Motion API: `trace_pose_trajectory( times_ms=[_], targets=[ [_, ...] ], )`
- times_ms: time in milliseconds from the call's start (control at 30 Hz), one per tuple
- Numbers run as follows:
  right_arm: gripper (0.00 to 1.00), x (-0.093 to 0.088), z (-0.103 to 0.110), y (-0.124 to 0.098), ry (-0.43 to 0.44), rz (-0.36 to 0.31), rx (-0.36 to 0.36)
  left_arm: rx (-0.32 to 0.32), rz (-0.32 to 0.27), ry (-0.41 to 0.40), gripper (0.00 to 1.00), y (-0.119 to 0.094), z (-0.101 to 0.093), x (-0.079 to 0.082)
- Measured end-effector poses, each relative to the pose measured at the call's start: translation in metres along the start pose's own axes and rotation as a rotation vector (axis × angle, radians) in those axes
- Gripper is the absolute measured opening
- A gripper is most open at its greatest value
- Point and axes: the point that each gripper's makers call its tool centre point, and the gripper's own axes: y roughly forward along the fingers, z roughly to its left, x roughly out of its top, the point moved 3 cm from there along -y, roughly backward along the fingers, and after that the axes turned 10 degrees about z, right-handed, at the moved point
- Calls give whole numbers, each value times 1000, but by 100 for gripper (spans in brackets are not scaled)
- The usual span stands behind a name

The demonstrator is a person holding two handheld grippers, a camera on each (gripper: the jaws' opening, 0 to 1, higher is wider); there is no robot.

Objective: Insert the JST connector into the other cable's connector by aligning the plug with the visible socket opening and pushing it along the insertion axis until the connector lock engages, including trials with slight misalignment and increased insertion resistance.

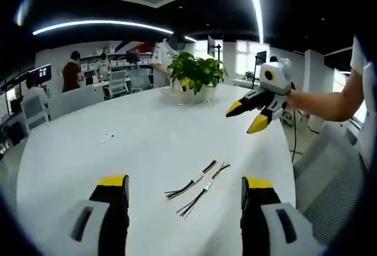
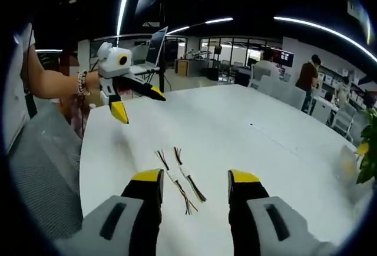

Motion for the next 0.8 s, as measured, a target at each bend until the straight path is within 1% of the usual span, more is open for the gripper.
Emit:
trace_pose_trajectory(
  times_ms=[100,167,233,300,400,533,667,700,800],
  targets=[
    [49,1,-4,-8,6,-8,-27,30,-17,-26,87,-11,4,1],
    [50,3,-6,-15,5,-22,-44,57,-18,-29,90,-19,7,0],
    [53,3,-7,-22,21,-33,-55,74,-20,-41,91,-27,9,-1],
    [58,3,-9,-27,36,-34,-75,89,-27,-59,92,-35,10,-2],
    [65,4,-10,-35,44,-41,-99,118,-38,-55,92,-45,13,-3],
    [64,3,-9,-44,50,-46,-117,149,-48,-71,94,-60,13,-4],
    [68,2,-8,-52,64,-51,-138,178,-60,-84,97,-75,14,-4],
    [69,2,-7,-54,69,-55,-143,191,-62,-83,99,-80,14,-4],
    [70,0,-4,-59,73,-53,-157,222,-57,-91,99,-90,16,-9]
  ],
)
